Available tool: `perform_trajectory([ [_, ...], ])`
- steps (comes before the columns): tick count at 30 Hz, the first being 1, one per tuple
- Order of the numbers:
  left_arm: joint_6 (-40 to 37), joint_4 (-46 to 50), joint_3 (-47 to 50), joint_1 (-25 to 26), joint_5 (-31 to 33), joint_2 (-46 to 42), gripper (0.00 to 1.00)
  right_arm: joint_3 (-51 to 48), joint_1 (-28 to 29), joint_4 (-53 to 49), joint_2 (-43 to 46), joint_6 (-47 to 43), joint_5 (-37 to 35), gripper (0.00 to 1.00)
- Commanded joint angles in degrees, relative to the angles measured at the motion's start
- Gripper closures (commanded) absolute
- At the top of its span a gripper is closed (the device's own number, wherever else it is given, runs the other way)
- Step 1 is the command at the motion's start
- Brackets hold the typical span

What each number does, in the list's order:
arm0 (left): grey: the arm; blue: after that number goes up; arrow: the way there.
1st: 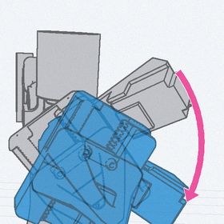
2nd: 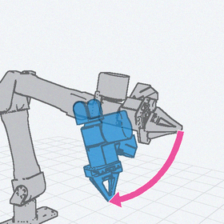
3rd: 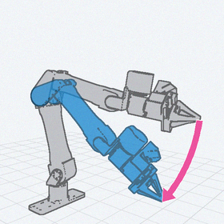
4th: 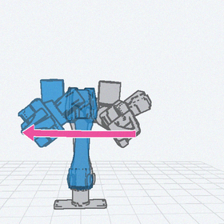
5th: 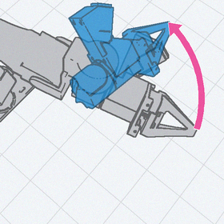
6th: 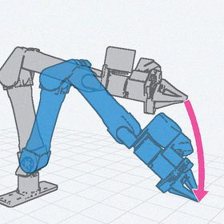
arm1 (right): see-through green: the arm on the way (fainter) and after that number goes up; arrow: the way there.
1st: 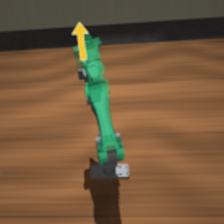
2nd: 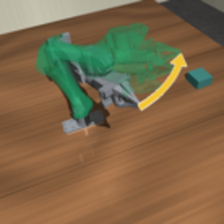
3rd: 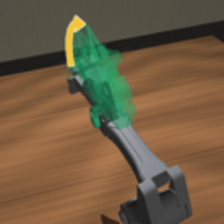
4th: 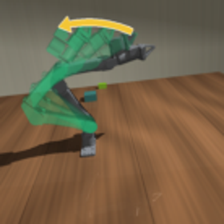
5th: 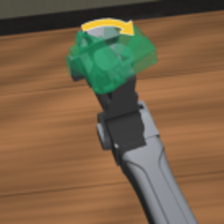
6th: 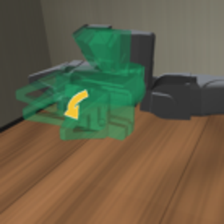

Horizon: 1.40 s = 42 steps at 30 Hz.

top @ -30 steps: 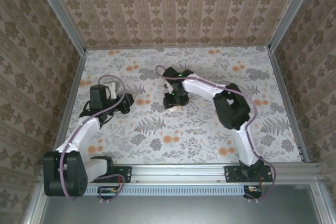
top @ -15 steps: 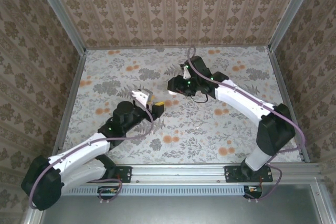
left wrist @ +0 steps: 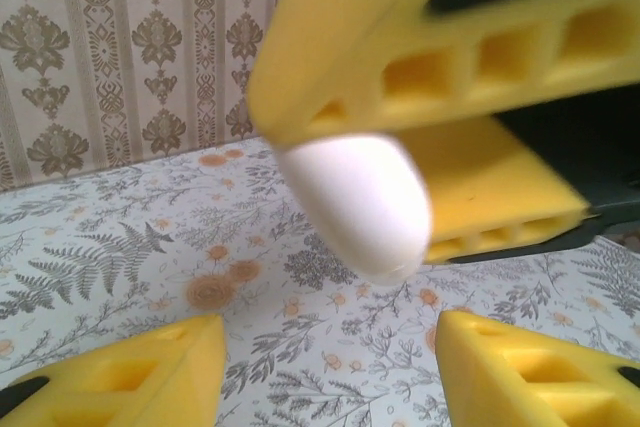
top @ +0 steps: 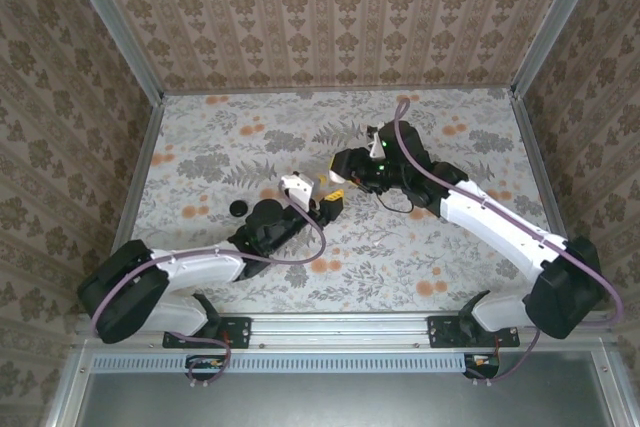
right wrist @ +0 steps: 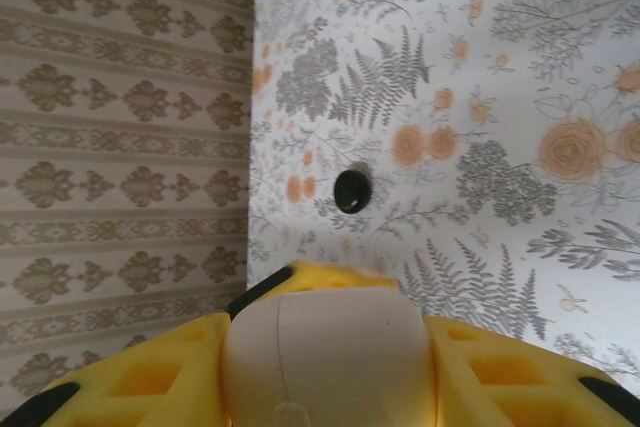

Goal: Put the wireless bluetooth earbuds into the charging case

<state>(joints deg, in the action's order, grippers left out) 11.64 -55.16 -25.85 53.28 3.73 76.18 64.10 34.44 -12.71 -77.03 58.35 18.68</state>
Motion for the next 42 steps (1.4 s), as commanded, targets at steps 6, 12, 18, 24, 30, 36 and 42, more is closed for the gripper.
perform_trajectory([
  [6,2.58,-10.67,-4.03,0.45,-0.41,3.15,0.45,-2.65,0.46,2.25,3.98,2.12,-1.08,0.56],
  [12,3.2,-11.29,-3.66,0.44,-1.12,3.21,0.47,-3.16,0.46,2.68,4.01,2.31,-1.45,0.56],
  [18,3.04,-11.93,-3.55,0.43,-1.68,2.6,0.58,-3.4,0.46,2.84,3.17,2.16,-1.32,0.55],
  [24,3.63,-12.32,-3.82,0.48,-1.77,3.35,0.56,-4.6,0.54,5.16,2.26,3.88,-0.05,0.55],
  [30,4.98,-13.68,-4.1,0.15,-2.32,4.51,0.54,-4.48,0.72,5.12,2.06,4.04,0.43,0.55],
  [36,6.49,-13.41,-4.72,-0.44,-3.1,5.97,0.66,-4.74,1.09,5.68,2.83,4.69,0.79,0.54],
  [42,7.21,-11.62,-5.09,-1.31,-6.16,5.87,0.87,-4.96,1.07,5.04,4.58,4.13,0.31,0.47],
])
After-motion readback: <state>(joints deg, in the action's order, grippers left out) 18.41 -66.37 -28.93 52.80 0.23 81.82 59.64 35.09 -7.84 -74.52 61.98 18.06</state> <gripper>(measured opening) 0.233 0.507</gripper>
